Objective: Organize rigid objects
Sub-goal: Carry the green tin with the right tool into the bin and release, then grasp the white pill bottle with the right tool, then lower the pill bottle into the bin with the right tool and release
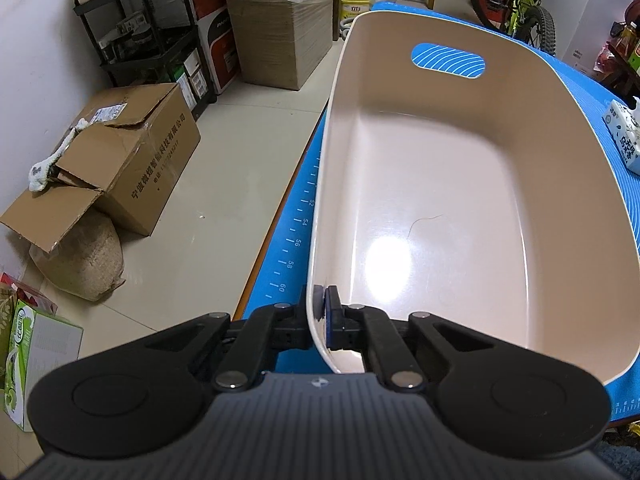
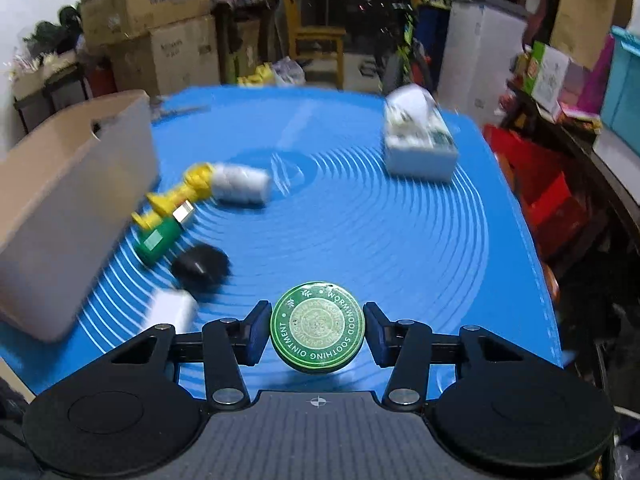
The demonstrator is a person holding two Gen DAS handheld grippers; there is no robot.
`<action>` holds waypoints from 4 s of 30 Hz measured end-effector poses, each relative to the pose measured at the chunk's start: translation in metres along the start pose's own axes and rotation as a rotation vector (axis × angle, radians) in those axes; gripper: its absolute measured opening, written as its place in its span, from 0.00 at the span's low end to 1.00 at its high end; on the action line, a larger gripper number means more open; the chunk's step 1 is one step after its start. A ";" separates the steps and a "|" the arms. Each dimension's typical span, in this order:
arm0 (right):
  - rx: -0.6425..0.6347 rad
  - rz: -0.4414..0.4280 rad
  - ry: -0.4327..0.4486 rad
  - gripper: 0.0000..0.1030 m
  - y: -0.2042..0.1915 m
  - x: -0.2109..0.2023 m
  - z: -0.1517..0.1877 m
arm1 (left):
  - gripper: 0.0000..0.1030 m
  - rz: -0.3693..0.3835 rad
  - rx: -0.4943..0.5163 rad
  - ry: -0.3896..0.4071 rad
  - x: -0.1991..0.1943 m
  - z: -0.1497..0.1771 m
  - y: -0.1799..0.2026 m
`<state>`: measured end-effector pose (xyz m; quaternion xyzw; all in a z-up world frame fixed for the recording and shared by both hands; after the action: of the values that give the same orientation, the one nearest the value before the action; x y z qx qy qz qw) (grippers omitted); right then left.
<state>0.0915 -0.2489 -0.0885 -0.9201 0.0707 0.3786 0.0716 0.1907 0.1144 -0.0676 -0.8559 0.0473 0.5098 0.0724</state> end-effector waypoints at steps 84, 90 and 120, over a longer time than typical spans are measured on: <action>-0.479 -0.116 -0.175 0.73 -0.091 0.180 -0.114 | 0.08 -0.002 0.006 -0.019 0.003 0.000 -0.001; -0.460 -0.143 -0.184 0.43 -0.087 0.173 -0.109 | 0.08 -0.003 0.004 -0.019 0.003 0.001 -0.001; -0.678 -0.379 -0.163 0.43 -0.301 0.066 -0.094 | 0.08 -0.006 0.000 -0.029 0.002 0.000 -0.002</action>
<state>0.2581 0.0236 -0.0453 -0.8552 -0.2351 0.4325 -0.1623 0.1919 0.1167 -0.0695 -0.8485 0.0436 0.5221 0.0747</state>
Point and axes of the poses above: each gripper's, at about its wrist camera, not at the fingertips, and x roughly the way its jaws point, y to its right, z to its underside, the point moved 1 cm from there along x, roughly the way its jaws point, and after that the axes turned 5 degrees about x, right-handed, at the moved point
